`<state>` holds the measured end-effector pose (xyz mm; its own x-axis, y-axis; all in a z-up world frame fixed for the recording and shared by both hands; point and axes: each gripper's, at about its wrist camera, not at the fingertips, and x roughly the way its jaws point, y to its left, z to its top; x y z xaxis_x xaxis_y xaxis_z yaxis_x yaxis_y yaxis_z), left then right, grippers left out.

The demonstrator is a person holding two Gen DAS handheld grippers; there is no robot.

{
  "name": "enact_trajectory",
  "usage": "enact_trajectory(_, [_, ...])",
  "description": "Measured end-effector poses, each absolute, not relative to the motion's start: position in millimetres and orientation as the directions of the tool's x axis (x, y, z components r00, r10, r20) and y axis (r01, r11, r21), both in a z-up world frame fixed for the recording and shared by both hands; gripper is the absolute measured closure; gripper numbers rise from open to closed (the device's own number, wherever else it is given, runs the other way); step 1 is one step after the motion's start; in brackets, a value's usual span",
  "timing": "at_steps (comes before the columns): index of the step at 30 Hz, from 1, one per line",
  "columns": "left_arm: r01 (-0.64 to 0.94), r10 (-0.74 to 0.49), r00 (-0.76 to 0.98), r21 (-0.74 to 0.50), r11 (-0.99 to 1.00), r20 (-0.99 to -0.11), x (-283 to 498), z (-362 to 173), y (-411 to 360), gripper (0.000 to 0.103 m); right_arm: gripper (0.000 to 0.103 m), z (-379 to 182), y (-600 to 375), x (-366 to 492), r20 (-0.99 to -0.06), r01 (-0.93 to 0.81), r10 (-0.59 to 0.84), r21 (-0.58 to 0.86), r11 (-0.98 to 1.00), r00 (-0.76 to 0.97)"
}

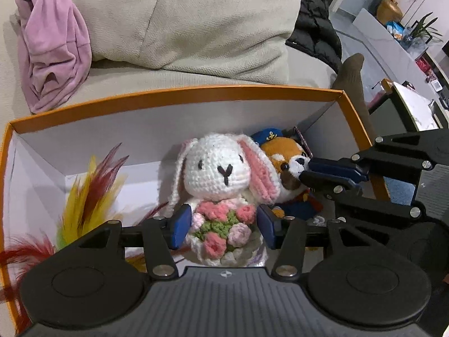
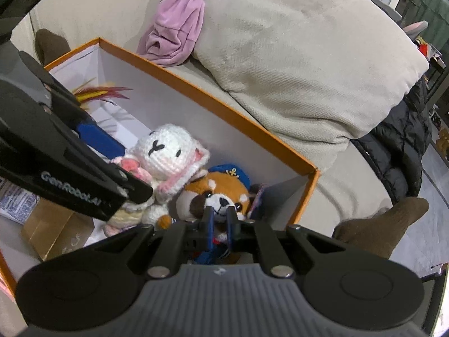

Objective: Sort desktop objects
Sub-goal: 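Open both tools to release the plushes inside the box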

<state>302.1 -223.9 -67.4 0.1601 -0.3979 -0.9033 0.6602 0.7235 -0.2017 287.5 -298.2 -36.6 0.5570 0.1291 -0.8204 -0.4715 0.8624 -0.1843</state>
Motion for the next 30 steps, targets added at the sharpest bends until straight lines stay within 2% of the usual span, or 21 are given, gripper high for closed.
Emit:
enact_trajectory(5, [0.643,-0.438,0.094,-0.281,0.713,-0.894,308,-72,-223,0.051,0.093,-38,-295,291,-0.823,-0.471,0.106,-0.209,0.857,0.557])
enact_trajectory(13, [0.654,-0.417,0.132,-0.237,0.719,-0.899,300,-67,-225,0.05,0.093,-34,-298,287,-0.816,-0.47,0.118,-0.202,0.859,0.566])
enact_trajectory(18, [0.656,-0.459,0.179,-0.242,0.715,-0.87,291,-42,-214,0.05,0.093,-12,-305,265,-0.759,-0.45,0.176,-0.169,0.877,0.628])
enact_trajectory(20, [0.664,-0.481,0.206,-0.239,0.708,-0.852,283,-27,-208,0.05,0.091,-2,-307,252,-0.73,-0.452,0.218,-0.138,0.881,0.647])
enact_trajectory(23, [0.694,-0.506,0.256,-0.208,0.689,-0.824,260,0,-194,0.05,0.082,14,-311,223,-0.672,-0.47,0.294,-0.092,0.878,0.68])
enact_trajectory(25, [0.708,-0.507,0.286,-0.177,0.683,-0.813,244,13,-184,0.05,0.073,23,-312,201,-0.632,-0.483,0.339,-0.064,0.873,0.697])
enact_trajectory(30, [0.74,-0.492,0.349,-0.088,0.667,-0.797,195,29,-147,0.049,0.07,30,-310,139,-0.573,-0.549,0.459,0.019,0.836,0.679])
